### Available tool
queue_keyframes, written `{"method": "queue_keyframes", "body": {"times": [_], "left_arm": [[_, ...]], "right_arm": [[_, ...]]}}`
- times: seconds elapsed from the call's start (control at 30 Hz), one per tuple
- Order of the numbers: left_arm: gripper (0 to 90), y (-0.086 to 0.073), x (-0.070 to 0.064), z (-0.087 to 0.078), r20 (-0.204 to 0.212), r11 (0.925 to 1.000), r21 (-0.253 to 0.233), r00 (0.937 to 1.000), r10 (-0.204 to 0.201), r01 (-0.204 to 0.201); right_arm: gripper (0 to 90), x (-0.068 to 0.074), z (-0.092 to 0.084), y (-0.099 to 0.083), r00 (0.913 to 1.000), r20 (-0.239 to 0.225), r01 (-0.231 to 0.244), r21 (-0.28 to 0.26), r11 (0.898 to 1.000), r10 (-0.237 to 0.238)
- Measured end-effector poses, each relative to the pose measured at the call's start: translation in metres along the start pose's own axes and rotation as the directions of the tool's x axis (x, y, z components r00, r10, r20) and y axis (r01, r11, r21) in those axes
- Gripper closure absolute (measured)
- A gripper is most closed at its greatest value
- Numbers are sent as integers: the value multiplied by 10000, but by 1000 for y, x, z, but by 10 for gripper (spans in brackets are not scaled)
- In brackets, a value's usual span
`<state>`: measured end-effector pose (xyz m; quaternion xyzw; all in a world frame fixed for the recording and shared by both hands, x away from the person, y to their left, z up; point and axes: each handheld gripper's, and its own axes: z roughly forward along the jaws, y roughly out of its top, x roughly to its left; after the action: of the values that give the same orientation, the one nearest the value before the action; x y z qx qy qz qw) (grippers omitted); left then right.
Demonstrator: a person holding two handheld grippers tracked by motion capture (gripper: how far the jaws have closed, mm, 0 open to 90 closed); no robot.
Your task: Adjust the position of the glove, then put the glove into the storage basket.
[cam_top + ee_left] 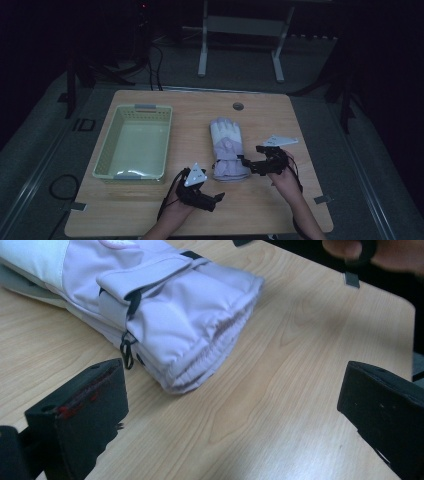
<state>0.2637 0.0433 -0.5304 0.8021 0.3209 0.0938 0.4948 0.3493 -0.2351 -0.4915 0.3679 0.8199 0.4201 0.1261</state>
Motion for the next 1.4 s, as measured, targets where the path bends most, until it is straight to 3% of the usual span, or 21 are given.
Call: {"method": "queue_keyframes", "body": {"times": [0.07, 0.17, 0.23, 0.3, 0.4, 0.47, 0.67, 0.83, 0.93, 1.17, 1.3, 1.37, 1.4], "left_arm": [[0, 7, 2, 0, -31, 10000, -8, 10000, -94, 94], [0, 15, 6, 4, -68, 9999, -31, 9998, 170, -170], [0, 19, 10, 6, -69, 9997, -159, 9998, 167, -168], [0, 24, 15, 10, -125, 9999, -158, 9999, 40, -42], [0, 31, 19, 14, -308, 10000, -4, 9995, 13, -13], [0, 35, 21, 16, -536, 9999, 108, 9986, 17, -11], [0, 46, 25, 20, -765, 9999, 109, 9970, -108, 117], [0, 55, 29, 25, -954, 9995, 123, 9951, -277, 290], [0, 59, 32, 29, -1355, 9992, 214, 9903, -294, 326], [24, 63, 42, 33, -1584, 9939, 184, 9818, -1048, 1091], [59, 56, 43, 41, -1576, 9829, 517, 9733, -1670, 1770], [60, 52, 42, 44, -1584, 9800, 588, 9711, -1788, 1900], [101, 48, 41, 48, -1918, 9766, 819, 9647, -1804, 1989]], "right_arm": [[152, 0, 0, -2, 9997, -106, 212, -289, 9994, -215], [151, 2, 2, -5, 9941, 58, 1086, -681, 9917, -1085], [156, 2, 4, -5, 9928, 132, 1197, -426, 9919, -1193], [139, 0, 5, -4, 9974, 75, 712, -141, 9974, -711], [130, -2, 5, -3, 9993, 106, 367, -319, 9988, -364], [105, -1, 3, -1, 9991, -29, 428, -495, 9979, -430], [117, 1, 6, 5, 9979, 262, 609, -463, 9971, -597], [215, -7, 9, 15, 9969, 713, 385, -629, 9973, -340], [274, -13, 14, 22, 9956, 907, 283, -693, 9972, -220], [329, -16, 33, 33, 9931, 1163, 223, -382, 9990, -178], [329, -18, 46, 27, 9947, 1012, -155, -94, 9998, 164], [329, -19, 50, 23, 9951, 953, -262, 25, 9997, 259], [371, -22, 54, 17, 9950, 950, -318, 196, 9993, 298]]}}
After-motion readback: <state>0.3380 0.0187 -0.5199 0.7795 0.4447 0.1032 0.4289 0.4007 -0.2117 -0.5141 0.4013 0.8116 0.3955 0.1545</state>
